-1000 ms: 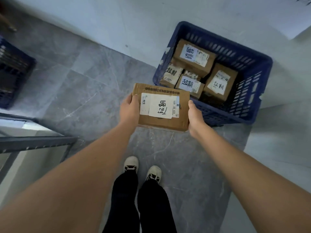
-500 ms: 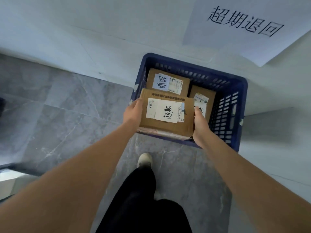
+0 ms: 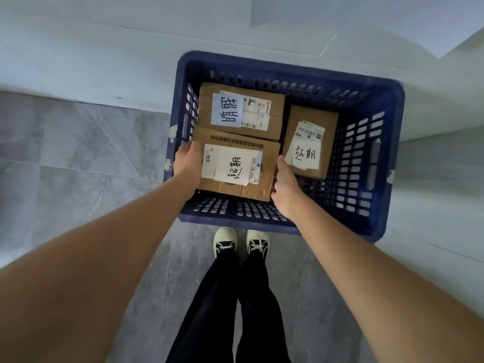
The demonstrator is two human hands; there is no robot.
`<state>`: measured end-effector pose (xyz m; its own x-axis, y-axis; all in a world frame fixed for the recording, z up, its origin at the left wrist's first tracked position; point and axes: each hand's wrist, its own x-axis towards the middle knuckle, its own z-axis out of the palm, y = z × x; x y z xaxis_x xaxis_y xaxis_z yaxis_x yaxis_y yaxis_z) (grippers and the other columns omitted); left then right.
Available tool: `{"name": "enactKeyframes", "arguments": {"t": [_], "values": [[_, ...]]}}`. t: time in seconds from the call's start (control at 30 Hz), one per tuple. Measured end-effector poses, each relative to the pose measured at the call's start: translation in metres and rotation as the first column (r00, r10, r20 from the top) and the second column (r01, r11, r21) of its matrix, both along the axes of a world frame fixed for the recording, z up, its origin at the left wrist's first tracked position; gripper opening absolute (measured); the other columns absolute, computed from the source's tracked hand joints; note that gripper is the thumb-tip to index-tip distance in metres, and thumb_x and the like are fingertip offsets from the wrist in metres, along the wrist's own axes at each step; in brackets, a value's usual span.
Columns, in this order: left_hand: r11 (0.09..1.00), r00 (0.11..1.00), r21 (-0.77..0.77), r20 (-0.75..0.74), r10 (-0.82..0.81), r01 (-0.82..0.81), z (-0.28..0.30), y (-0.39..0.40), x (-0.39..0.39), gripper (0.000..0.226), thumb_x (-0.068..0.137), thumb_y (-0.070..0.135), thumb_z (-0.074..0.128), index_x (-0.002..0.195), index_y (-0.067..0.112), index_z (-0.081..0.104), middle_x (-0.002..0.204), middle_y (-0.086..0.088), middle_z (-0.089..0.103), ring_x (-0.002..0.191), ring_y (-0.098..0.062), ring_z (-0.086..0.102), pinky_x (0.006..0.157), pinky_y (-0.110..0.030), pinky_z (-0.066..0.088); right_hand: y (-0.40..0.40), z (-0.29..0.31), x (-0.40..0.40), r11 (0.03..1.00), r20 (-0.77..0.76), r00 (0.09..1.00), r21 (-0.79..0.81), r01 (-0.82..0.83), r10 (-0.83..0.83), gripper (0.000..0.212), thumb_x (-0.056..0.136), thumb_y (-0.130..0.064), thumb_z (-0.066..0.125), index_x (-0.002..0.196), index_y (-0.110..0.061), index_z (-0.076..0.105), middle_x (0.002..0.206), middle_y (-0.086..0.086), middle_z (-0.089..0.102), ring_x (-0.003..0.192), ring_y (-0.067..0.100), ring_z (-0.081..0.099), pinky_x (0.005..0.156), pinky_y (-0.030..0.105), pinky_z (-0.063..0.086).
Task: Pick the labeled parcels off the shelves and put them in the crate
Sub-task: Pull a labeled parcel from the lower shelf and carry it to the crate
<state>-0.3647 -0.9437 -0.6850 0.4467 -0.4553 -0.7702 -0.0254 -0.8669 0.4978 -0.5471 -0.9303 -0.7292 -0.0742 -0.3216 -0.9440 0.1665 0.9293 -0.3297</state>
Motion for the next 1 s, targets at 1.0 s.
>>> {"name": "enactKeyframes", "arguments": {"t": [1.0], "values": [[0.97, 0.976, -0.104, 0.05, -0.214, 0.218, 0.045, 0.003, -0.01, 0.047, 0.099, 0.031, 0.043, 0.145, 0.022, 0.038, 0.128, 0.007, 0.053, 0.109, -0.012, 0.054, 0.087, -0.021, 0.036, -0.029, 0.056, 0.002, 0.848, -0.317, 0.868, -0.252, -0.466, 0.383, 0.052, 0.105, -0.037, 0.023, 0.153, -0.017, 0.031, 0.159, 0.004, 0.03, 0.145, 0.023, 0.029, 0.118, 0.04, 0.024]]}}
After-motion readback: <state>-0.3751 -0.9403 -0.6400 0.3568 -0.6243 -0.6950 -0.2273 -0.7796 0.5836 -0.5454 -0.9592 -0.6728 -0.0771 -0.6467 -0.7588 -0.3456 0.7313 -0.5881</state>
